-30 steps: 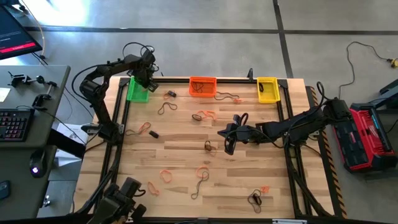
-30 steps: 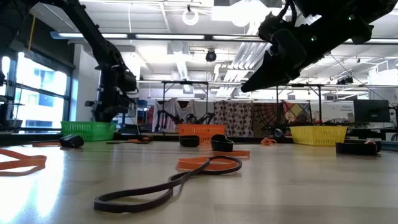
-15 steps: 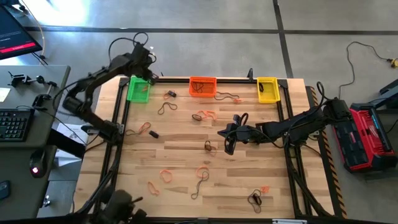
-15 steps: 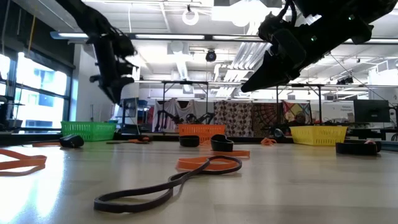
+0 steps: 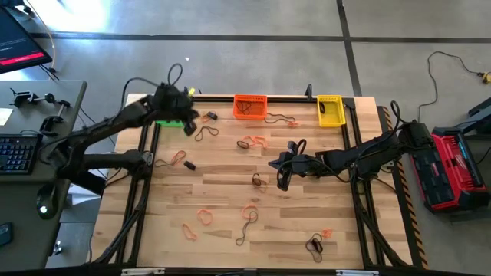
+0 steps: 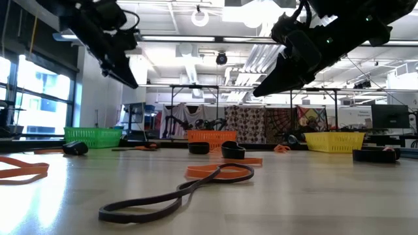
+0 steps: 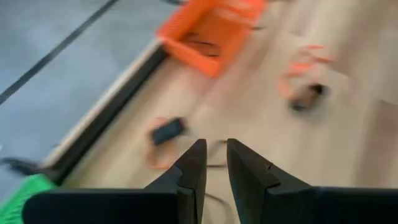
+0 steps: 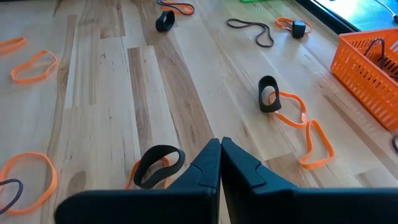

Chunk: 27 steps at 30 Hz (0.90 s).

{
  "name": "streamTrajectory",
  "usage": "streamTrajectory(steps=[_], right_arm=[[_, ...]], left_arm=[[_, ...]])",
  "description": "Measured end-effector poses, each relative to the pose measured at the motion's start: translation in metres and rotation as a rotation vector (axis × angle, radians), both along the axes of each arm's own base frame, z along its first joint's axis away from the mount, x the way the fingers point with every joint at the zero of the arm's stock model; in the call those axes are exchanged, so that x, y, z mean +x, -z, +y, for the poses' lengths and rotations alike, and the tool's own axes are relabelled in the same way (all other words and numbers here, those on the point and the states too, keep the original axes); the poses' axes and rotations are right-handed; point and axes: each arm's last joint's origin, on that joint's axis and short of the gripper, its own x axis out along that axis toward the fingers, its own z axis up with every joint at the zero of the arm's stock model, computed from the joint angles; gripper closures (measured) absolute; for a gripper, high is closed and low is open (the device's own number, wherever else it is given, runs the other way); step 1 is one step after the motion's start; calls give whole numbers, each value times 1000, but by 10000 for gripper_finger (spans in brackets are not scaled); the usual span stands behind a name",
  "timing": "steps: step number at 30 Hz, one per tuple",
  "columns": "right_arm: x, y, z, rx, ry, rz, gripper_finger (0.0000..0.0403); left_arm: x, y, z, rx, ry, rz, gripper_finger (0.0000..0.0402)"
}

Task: Sort rubber bands into baskets
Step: Put the middle left black rubber band into the yellow bin

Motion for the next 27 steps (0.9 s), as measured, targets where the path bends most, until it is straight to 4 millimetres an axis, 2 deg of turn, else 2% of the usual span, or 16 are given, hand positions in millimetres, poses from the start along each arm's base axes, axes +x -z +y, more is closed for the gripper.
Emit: streamTrajectory(steps=[5,12,27], right_arm=[[0,0,0,0,0,0,403],[0,0,0,0,0,0,403],[1,-1,0,5,2,-12,403]], left_arm=[[3,-1,-31,-22,112,-26,349],[12,4,-61,-43,269,-5,349],[31,27,-87,-122,428,168,340]])
